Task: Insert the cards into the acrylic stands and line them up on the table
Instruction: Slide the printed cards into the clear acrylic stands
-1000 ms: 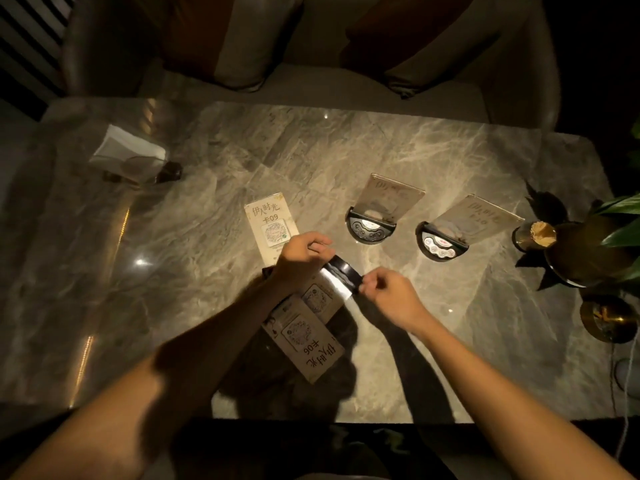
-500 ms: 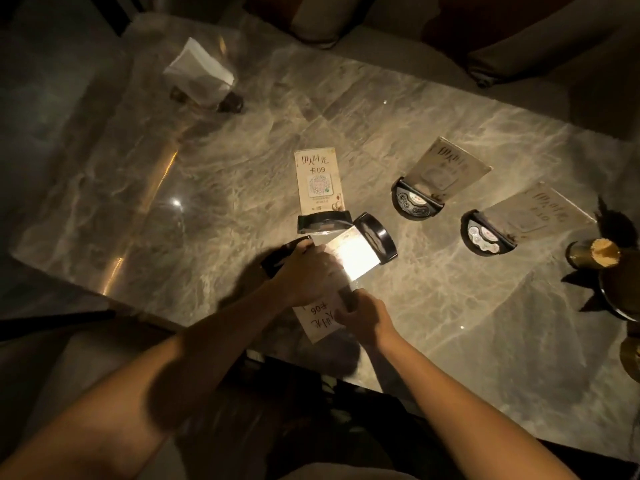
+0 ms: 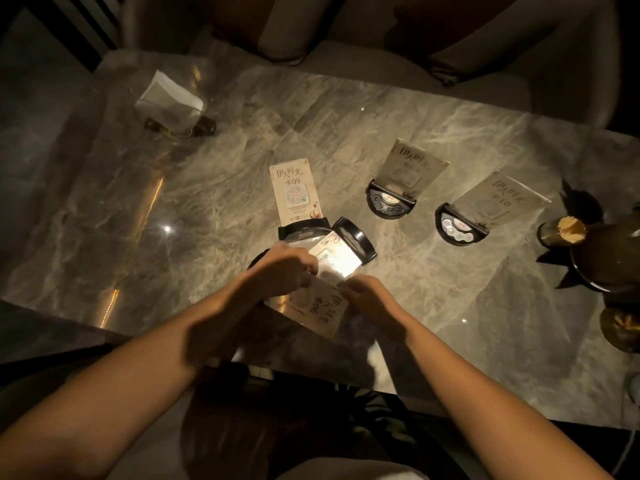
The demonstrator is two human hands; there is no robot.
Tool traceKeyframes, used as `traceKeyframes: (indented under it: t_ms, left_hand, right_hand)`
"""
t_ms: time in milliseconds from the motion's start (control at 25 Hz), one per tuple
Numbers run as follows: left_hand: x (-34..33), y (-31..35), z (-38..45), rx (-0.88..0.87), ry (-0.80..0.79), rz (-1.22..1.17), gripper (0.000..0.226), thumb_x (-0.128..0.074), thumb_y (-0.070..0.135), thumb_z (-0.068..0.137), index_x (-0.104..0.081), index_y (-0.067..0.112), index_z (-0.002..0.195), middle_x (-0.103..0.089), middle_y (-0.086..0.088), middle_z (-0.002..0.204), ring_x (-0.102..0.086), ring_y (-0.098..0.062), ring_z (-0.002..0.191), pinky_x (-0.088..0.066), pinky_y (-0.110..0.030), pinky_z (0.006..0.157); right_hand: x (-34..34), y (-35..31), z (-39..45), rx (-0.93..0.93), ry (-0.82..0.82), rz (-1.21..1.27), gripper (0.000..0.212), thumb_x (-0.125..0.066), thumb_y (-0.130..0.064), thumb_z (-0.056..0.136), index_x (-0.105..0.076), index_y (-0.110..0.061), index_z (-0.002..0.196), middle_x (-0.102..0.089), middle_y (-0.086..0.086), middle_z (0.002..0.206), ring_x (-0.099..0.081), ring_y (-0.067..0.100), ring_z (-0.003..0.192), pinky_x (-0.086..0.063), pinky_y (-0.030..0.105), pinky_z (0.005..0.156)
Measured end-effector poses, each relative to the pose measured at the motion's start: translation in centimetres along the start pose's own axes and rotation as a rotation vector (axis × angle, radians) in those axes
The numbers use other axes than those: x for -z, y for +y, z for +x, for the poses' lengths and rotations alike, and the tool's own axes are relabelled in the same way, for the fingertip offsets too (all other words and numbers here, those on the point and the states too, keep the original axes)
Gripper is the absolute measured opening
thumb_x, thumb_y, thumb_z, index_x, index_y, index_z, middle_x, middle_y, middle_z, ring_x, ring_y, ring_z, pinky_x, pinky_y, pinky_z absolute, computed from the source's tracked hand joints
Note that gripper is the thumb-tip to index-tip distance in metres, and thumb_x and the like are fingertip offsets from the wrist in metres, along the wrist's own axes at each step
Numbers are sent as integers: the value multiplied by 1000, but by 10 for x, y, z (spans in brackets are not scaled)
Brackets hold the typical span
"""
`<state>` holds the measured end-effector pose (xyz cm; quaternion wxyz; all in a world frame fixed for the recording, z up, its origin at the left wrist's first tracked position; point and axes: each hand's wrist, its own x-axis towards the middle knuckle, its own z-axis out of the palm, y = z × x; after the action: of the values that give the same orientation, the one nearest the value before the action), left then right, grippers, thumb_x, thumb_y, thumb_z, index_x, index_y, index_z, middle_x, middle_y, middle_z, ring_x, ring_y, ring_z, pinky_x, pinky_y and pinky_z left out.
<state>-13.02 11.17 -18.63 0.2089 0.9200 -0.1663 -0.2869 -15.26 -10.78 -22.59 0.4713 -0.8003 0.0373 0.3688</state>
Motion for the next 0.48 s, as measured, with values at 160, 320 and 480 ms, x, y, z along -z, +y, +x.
traceKeyframes:
  t_ms: [160,320,480]
  left_hand:
    - [30,8,16,-22,-151,-177,8,-69,30,87,-74,34,91,-67,14,90,-59,-11,83,-44,-24,69]
    - [47,45,32,-121,-93,-481,20,-73,17,86,-76,18,106,-74,0,100,-66,-9,83,-49,-17,71]
    - [51,92,63,-93,-85,-734,23,-70,8,89,-73,10,111,-75,2,101,-70,-2,91,-53,-13,74]
  right_hand:
    - [54,-39,-16,58,117,171,15,-74,-25,88,-71,-12,82,-74,11,86,-68,20,78,-55,35,74]
    - [114,-44,-44,125,201,282,16,-81,-24,85,-74,-12,93,-77,7,84,-70,13,76,-54,24,69]
    - [153,-17,-77,58,168,316,15,-74,-9,90,-73,-16,103,-80,-3,96,-75,13,86,-56,24,70]
